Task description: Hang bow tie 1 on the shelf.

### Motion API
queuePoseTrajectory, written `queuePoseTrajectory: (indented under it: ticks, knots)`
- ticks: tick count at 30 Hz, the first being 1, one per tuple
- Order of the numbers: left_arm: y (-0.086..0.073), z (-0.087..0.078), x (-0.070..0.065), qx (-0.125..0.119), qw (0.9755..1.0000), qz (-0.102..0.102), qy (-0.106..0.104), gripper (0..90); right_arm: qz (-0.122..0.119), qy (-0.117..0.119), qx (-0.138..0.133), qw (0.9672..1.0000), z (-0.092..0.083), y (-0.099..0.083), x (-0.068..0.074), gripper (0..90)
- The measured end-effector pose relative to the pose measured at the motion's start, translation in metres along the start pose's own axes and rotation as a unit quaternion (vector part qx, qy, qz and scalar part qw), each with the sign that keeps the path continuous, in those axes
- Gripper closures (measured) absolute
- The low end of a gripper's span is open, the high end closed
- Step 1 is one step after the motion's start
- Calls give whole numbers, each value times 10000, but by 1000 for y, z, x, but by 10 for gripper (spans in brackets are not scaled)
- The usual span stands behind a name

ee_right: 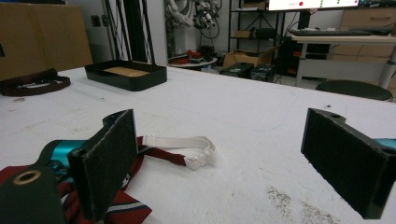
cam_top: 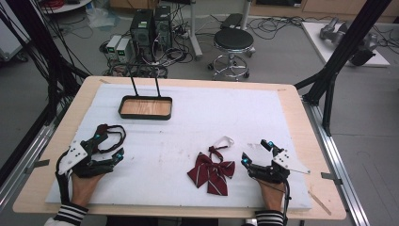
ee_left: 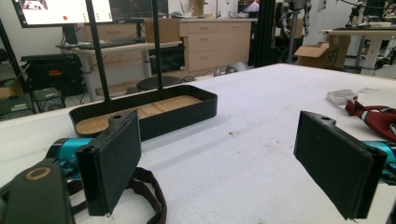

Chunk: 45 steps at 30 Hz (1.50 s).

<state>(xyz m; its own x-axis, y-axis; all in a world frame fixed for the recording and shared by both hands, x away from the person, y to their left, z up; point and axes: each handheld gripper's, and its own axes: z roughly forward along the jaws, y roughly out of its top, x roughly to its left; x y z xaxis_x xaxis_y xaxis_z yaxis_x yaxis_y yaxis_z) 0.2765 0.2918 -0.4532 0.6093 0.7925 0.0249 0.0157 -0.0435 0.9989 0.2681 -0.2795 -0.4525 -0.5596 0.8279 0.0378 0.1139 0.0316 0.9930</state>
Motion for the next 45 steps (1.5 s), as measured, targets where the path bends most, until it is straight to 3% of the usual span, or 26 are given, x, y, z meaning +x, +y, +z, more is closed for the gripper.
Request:
queuePoseTrajectory:
  ticks: [24, 29, 32, 37, 45]
  knots:
    - [0, 0, 1, 29, 10000, -52, -31, 154, -93, -29, 0, 10000, 1, 0, 1, 100]
    - [0, 0, 1, 25, 10000, -43, -26, 154, -11, -28, -36, 10000, 0, 1, 0, 99]
    - [0, 1, 1, 29, 10000, -45, -27, 155, -8, -8, 86, 10000, 0, 2, 0, 99]
    - [0, 1, 1, 35, 10000, -26, -32, 155, -187, 104, 144, 9997, 1, 13, 3, 99]
    - [0, 1, 1, 44, 10000, -26, -33, 155, -422, 551, 502, 9963, 5, 33, 11, 99]
